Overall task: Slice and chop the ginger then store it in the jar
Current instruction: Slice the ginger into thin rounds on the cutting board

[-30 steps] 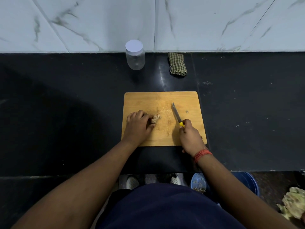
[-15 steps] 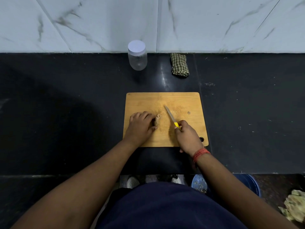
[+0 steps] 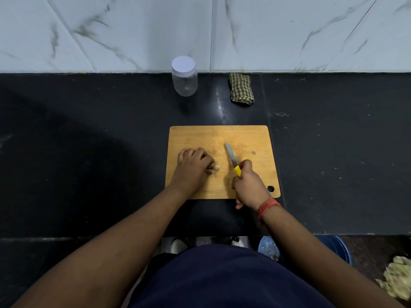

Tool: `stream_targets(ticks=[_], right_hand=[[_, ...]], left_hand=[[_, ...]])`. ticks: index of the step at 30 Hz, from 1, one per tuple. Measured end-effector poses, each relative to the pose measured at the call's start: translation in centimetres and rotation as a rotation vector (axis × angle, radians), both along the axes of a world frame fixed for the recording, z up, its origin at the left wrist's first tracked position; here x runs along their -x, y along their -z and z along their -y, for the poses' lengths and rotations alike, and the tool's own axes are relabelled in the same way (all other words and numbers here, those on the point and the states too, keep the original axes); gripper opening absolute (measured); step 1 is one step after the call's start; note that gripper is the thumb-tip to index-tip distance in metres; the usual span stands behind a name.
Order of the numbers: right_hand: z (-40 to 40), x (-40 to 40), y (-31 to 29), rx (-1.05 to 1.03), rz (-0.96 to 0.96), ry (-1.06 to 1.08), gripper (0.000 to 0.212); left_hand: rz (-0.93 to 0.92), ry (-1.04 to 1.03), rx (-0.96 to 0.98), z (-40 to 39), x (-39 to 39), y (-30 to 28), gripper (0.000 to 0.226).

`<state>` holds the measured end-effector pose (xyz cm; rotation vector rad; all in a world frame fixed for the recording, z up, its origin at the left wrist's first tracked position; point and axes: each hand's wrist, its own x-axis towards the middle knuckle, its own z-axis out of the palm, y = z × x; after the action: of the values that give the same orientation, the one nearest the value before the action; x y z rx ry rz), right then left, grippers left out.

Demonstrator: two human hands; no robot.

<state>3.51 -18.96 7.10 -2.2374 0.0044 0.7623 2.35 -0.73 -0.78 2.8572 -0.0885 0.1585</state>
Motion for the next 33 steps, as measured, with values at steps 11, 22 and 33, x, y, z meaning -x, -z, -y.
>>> stream_targets(ticks=[11, 22, 33], right_hand=[[-1.0, 1.4, 0.6, 0.203, 0.21, -0.294, 0.033], [-1.6, 1.6, 0.5, 0.343, 0.24, -0.438, 0.036], [-2.5, 0.7, 0.6, 0.393, 0.155, -0.426, 0.036]], left_hand=[[-0.048, -0.08, 0.088, 0.6, -0.2, -0.3, 0.032], [0.01, -0.037, 0.065, 0.4, -0.1, -0.1, 0.023], [0.12, 0.058, 0.049, 0.3, -0.2, 0.6, 0.018]])
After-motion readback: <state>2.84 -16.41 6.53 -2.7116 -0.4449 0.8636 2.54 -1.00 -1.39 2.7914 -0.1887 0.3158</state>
